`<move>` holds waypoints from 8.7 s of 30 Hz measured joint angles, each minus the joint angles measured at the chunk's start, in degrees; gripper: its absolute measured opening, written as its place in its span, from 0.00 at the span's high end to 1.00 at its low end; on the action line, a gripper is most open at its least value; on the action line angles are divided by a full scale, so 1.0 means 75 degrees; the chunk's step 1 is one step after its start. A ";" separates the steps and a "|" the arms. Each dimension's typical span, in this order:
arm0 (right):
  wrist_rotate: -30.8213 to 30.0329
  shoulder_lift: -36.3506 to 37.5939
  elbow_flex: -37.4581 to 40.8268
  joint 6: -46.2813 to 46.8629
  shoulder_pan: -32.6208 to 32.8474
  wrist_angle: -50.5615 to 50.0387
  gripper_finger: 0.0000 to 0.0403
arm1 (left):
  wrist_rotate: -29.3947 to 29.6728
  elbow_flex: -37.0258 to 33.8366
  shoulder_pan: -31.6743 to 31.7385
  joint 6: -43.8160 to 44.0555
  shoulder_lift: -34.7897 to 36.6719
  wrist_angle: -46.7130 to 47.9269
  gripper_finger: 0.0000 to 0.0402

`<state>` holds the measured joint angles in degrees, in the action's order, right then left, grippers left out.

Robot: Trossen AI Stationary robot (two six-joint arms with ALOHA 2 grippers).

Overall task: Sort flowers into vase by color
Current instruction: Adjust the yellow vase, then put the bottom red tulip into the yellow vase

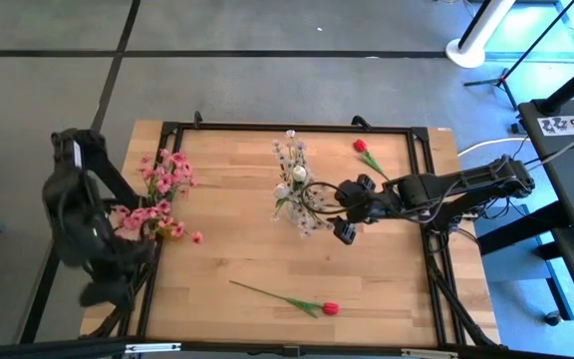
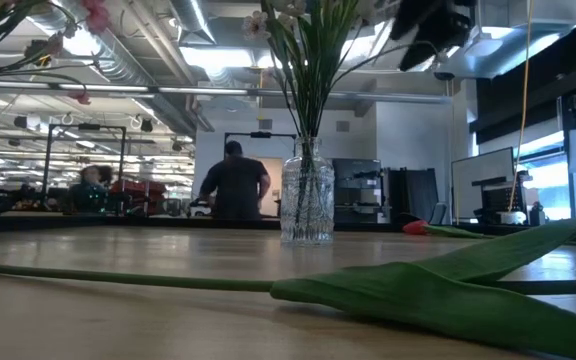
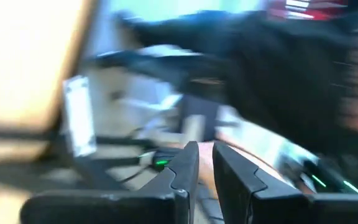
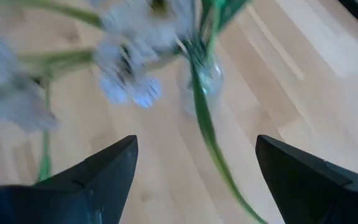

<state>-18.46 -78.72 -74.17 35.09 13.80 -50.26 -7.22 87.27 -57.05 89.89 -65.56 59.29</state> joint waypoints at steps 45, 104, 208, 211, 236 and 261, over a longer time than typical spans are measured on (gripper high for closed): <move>0.2008 0.0020 -0.0003 0.0481 0.0015 -0.2303 0.19 | 0.1947 -0.6197 -0.1691 0.2856 -0.0065 0.2625 0.61; 0.1845 0.0017 -0.0003 0.0445 0.0009 -0.2346 0.19 | 0.1610 -0.6072 0.2123 -0.3116 -0.0204 0.1936 0.60; 0.2885 0.0009 -0.0003 0.1049 0.1559 -0.3173 0.19 | 0.1485 -0.0449 0.3926 -0.9298 -0.7897 -0.6084 0.62; 0.2803 0.0009 -0.0003 0.0955 0.1559 -0.3085 0.19 | 0.1591 -0.0419 0.3907 -0.9486 -0.8094 -0.6152 0.68; 0.2411 0.0009 0.0000 0.0909 0.1562 -0.3271 0.19 | 0.8146 0.0515 0.1797 -0.6966 -0.5346 -0.1370 0.99; 0.1935 0.0009 -0.0001 0.2970 0.1559 -0.2667 0.19 | 1.2983 -0.2555 0.1556 -0.2960 -0.1284 0.4093 0.98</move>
<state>-3.95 -78.65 -74.18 57.37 25.50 -70.27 90.15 68.11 -45.38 67.68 -75.18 89.98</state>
